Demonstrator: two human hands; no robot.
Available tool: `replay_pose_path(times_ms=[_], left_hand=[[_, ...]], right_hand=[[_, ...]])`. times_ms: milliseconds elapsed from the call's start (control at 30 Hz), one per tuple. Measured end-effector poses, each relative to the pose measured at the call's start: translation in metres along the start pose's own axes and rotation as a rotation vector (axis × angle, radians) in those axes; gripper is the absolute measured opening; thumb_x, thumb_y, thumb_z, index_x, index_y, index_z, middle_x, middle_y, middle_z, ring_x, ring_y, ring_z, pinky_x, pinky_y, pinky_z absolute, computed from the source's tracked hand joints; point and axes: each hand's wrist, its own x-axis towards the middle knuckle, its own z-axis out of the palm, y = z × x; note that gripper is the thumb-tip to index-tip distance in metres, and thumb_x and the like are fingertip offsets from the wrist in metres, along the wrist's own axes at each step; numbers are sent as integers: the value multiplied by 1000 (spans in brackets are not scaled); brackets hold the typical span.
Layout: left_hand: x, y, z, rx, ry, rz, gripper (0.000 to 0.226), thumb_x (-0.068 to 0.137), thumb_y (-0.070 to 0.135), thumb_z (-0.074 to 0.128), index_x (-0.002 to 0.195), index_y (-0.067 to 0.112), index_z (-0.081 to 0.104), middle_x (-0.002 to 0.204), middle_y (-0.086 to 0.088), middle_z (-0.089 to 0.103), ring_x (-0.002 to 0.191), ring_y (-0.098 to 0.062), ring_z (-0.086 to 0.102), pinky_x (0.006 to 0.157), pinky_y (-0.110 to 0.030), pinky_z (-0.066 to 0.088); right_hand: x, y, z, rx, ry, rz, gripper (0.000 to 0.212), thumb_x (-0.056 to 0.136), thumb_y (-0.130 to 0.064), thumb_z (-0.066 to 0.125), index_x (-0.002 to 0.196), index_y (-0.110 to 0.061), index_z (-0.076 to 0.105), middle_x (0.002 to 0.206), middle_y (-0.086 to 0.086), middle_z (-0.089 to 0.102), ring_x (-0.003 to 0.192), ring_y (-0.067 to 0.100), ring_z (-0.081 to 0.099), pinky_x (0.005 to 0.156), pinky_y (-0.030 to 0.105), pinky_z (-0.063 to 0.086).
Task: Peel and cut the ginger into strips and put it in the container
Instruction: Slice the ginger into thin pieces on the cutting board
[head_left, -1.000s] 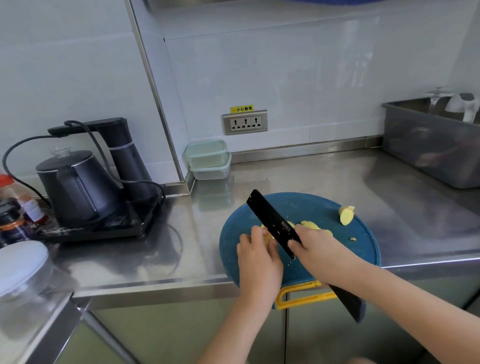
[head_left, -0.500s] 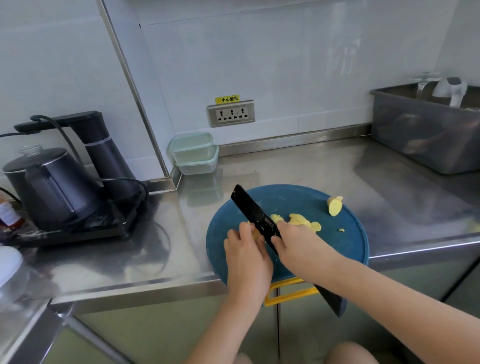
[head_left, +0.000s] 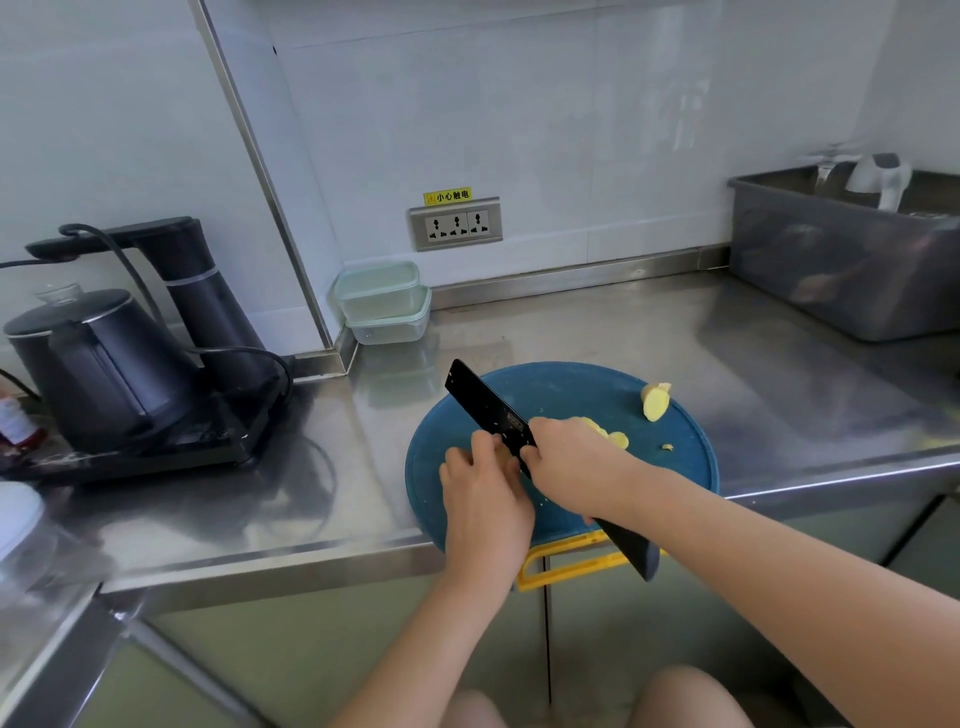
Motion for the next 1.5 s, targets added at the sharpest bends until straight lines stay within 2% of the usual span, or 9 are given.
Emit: replay_pose_path(times_ms=[100,233,333,500,567,700,900,1067,1500], left_hand=[[0,-1,0,-8,6,11,13,98,21,45,108,13,46,96,-1,40,88,-17,35,72,-28,31],[0,-3,0,2,7,39,14,97,20,47,109,13,46,100,1,39,90,-15,35,72,-25,30],[0,-2,0,16,-2,36,14,97,21,46,109,14,45,100,2,37,91,-14,33,73,-24,31],[0,-2,-2,8,-31,23,14,98,20,44,110,14,43,101,2,36,93,-13,33,74,-22,30],[1,-2,-3,-22,-52,8,14,98,20,43,110,14,43,102,2,37,94,-14,33,76,-23,31],[1,0,-5,-32,-63,-22,12,98,18,40,109,13,43,99,0,37,92,-16,33,76,-25,29],[-1,2,-5,-47,-44,-37,15,98,20,41,112,13,44,100,-1,38,94,-18,36,81,-30,36],[-1,-1,-2,-21,-6,-8,19,96,19,47,114,12,45,104,-1,40,93,-15,34,76,-24,30],[-2,0,-2,-9,-46,11,27,93,13,51,118,12,41,112,-1,39,105,-15,33,82,-23,32]], right_hand=[[-11,7,4,16,-2,-2,24,101,-19,35,111,-4,51,88,7,48,74,20,48,64,30,40],[-22,14,9,21,-44,3,20,103,-18,33,100,-8,50,85,5,46,68,17,46,59,28,40],[-17,14,9,27,-7,21,16,101,-21,35,98,-11,46,90,9,50,79,23,49,69,33,40],[-12,10,11,19,-2,28,18,101,-21,36,101,-9,49,88,8,49,80,23,48,70,33,39],[-8,3,7,2,-13,23,22,101,-19,36,106,-5,52,84,6,48,76,21,47,66,31,38],[8,-10,-2,-52,-60,57,17,100,-20,36,101,-9,49,77,4,48,58,19,54,40,23,41],[11,-6,0,47,-85,73,16,100,-21,37,98,-9,47,81,8,54,51,19,56,35,22,41],[-14,13,8,6,-57,1,14,101,-19,35,97,-10,45,86,7,51,80,23,50,70,33,42],[-6,20,12,-31,-65,20,20,101,-23,35,91,-10,46,88,9,52,91,32,59,71,34,43]])
